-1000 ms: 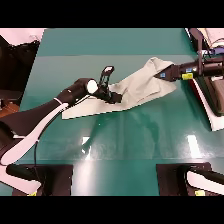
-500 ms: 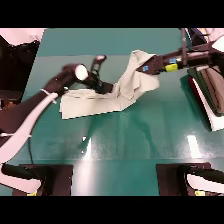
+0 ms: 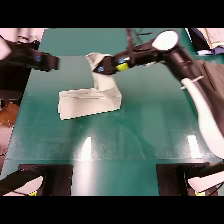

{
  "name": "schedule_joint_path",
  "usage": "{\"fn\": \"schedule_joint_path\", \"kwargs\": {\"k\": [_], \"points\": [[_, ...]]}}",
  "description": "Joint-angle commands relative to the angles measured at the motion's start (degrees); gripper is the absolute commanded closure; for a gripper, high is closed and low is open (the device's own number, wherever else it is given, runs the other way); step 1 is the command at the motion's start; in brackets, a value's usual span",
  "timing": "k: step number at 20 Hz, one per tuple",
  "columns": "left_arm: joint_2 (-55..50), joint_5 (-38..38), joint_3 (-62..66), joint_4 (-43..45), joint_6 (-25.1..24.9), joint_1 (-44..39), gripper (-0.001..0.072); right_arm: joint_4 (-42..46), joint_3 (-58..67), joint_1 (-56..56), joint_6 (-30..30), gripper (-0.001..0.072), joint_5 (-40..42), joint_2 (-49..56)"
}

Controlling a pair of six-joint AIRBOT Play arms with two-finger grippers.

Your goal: Fold the shirts.

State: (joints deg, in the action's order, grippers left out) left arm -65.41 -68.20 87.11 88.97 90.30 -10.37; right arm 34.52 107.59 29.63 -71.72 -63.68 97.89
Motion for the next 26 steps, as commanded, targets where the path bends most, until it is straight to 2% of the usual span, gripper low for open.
{"fn": "schedule_joint_path", "kwargs": {"k": [1, 6, 10, 11, 12, 13, 14, 16, 19, 22, 26], "points": [[7.4, -4.5, 0.0, 4.7, -0.8, 3.8, 0.0681, 0.0, 5.9, 6.0, -0.3, 0.0699, 5.6, 7.5], [8.5, -9.7, 0.0, 5.7, -2.4, 3.7, 0.0681, 0.0, 6.3, 9.6, -0.3, 0.0697, 10.5, 13.0], [8.5, -9.8, 0.0, 5.7, -2.3, 3.7, 0.0681, -0.5, 6.3, 13.2, -0.3, 0.0691, 18.4, 15.8], [8.5, -9.8, 0.0, 5.6, -2.3, 3.7, 0.0681, -0.6, 6.3, 14.4, -0.2, 0.0607, 20.3, 16.5], [8.5, -9.8, 0.0, 5.5, -2.3, 3.7, 0.0681, -1.1, 6.4, 15.7, -0.1, 0.0358, 22.1, 17.2], [8.5, -9.8, 0.0, 5.5, -2.2, 3.7, 0.0681, -3.5, 6.4, 17.0, 1.7, 0.0157, 23.4, 17.9], [8.5, -9.8, 0.0, 5.5, -2.2, 3.7, 0.0681, -6.2, 6.7, 17.9, 4.5, 0.0117, 23.9, 18.4], [8.5, -9.8, 0.0, 5.6, -2.2, 3.7, 0.068, -6.1, 8.9, 18.6, 9.5, 0.0117, 22.5, 18.6], [8.5, -10.4, 0.0, 5.6, -2.3, 3.7, 0.0681, -0.6, 7.1, 15.1, 9.7, 0.0118, 19.7, 14.5], [8.5, -11.0, 0.0, 5.6, -2.3, 3.7, 0.0681, 3.8, 0.8, 6.8, 9.6, 0.0119, 8.9, 8.7], [8.5, -10.9, 0.0, 5.3, -2.3, 3.7, 0.0681, 10.8, -10.8, -6.6, 2.3, 0.0118, 0.9, 3.3]]}}
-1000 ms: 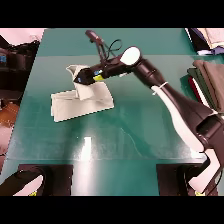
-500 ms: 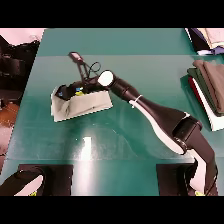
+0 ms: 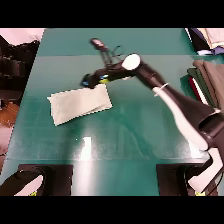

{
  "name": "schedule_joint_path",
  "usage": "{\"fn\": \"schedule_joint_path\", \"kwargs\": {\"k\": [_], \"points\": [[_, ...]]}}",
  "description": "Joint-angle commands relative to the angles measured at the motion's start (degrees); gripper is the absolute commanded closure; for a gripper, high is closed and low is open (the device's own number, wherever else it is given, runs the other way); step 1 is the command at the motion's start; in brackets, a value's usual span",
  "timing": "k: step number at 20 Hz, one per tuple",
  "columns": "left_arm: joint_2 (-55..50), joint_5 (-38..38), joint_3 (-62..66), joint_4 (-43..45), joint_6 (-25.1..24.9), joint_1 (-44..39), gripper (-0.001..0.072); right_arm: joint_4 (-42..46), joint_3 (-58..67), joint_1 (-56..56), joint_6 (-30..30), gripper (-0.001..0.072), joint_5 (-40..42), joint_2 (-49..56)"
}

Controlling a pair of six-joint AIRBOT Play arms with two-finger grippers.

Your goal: Fold the shirts.

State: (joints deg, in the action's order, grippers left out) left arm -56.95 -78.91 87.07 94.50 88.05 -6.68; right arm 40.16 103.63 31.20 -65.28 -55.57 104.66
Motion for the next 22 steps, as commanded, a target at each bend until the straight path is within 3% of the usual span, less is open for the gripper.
{"fn": "schedule_joint_path", "kwargs": {"k": [1, 3, 14, 22], "points": [[0.0, -0.1, 0.0, -0.5, 0.0, 0.0, 0.0681, 3.7, -9.5, -11.4, -4.8, 0.0112, -8.3, -3.6], [0.0, -0.1, 0.0, -1.0, 0.0, 0.0, 0.0681, -1.0, -14.0, -15.7, -4.8, -0.0003, -8.5, -3.4], [0.0, -1.9, 0.0, -2.3, 0.0, 0.0, 0.0681, -16.5, -16.0, -11.4, -4.7, -0.0002, -6.1, 7.6], [0.0, -4.2, 0.0, -2.4, 0.0, 0.0, 0.0681, -16.4, -1.8, -4.1, -4.8, 0.0042, -6.1, 15.0]]}}
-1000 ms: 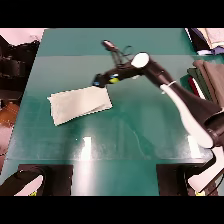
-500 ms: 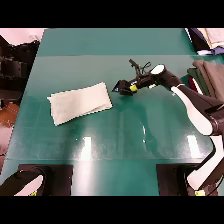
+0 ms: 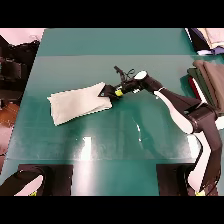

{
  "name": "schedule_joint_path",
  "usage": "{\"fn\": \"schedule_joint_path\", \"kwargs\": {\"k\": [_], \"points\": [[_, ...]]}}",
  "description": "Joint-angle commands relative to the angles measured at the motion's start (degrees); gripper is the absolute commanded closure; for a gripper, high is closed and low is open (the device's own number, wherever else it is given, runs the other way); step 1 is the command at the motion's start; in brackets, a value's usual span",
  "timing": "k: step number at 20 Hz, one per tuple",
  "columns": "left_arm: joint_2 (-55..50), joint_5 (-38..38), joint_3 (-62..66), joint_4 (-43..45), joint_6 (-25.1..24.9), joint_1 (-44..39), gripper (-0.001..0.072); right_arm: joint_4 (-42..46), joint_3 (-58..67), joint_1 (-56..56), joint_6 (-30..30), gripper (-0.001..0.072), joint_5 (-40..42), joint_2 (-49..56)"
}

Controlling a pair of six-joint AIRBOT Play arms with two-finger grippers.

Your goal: Fold the shirts.

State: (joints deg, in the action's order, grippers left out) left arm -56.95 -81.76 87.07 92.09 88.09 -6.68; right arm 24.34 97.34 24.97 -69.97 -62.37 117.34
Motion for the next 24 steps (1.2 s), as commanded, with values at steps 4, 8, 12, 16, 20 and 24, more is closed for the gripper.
{"fn": "schedule_joint_path", "kwargs": {"k": [4, 8, 12, 16, 20, 24], "points": [[0.0, -2.0, 0.0, 0.0, 0.0, 0.0, 0.0681, -0.6, 6.1, 2.8, 0.2, 0.0652, 2.3, 3.2], [0.0, -1.8, 0.0, -1.2, -0.1, 0.0, 0.0681, -0.2, 6.1, 1.9, 1.1, 0.0697, 2.2, 2.0], [0.0, -1.4, 0.0, -2.6, 0.0, 0.0, 0.0681, 5.1, 6.1, -4.1, -0.4, 0.0698, -0.1, -5.6], [-0.3, 3.2, -2.8, -11.2, 0.0, 0.0, 0.0681, 21.6, 6.1, -14.6, -3.5, 0.0699, -2.6, -16.5], [-0.7, 7.9, -8.2, -22.0, 0.0, 0.0, 0.0681, 28.8, 6.1, -27.9, -3.5, 0.0698, -2.4, -23.6], [-0.7, 9.8, -11.5, -26.1, 0.0, 0.0, 0.0681, 29.3, 6.3, -41.6, -3.5, 0.0698, 3.5, -24.9]]}}
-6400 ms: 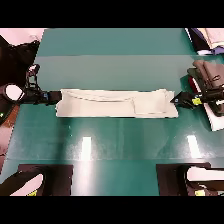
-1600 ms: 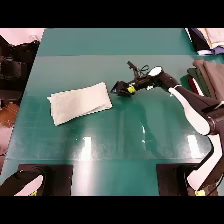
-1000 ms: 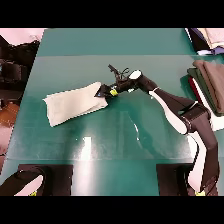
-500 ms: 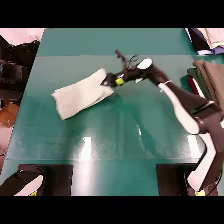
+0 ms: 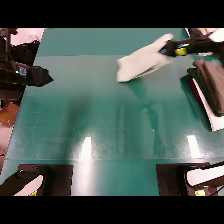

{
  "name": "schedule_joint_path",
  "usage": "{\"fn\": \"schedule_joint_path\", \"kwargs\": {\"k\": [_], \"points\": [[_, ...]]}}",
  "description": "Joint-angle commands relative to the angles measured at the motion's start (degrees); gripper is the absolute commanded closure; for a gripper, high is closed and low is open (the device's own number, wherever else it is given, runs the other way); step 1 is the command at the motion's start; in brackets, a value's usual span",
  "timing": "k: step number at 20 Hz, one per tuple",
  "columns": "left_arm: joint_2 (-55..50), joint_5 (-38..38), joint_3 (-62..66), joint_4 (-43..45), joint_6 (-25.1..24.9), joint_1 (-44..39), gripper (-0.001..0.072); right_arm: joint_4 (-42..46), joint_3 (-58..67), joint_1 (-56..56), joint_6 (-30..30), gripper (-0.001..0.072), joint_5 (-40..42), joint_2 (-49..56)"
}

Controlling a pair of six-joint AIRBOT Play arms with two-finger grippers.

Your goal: Fold the shirts.

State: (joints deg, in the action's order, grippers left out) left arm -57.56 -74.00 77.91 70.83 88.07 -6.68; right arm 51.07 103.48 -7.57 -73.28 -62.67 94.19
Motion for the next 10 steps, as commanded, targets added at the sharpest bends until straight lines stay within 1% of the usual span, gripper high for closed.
{"fn": "schedule_joint_path", "kwargs": {"k": [1, 3, 4, 8, 10], "points": [[-0.1, 1.7, -2.5, -5.0, 0.0, 0.0, 0.0681, 2.5, 0.2, -12.0, -0.2, 0.0698, 5.6, -1.6], [0.0, 1.4, -2.5, -5.5, 0.0, 0.0, 0.0681, 1.9, 0.2, -16.3, -0.1, 0.0699, 9.6, -0.9], [0.0, 1.4, -2.5, -5.5, 0.0, 0.0, 0.0681, 0.8, 0.2, -17.9, 0.9, 0.0699, 11.2, -0.4], [0.0, 0.5, -2.5, -6.3, 0.0, 0.0, 0.0681, -7.6, 0.2, -21.1, 8.4, 0.0698, 17.1, 2.1], [0.0, -0.6, -2.5, -7.5, 0.0, 0.0, 0.0681, -8.7, 0.2, -21.2, 11.1, 0.0699, 19.9, 2.8]]}}
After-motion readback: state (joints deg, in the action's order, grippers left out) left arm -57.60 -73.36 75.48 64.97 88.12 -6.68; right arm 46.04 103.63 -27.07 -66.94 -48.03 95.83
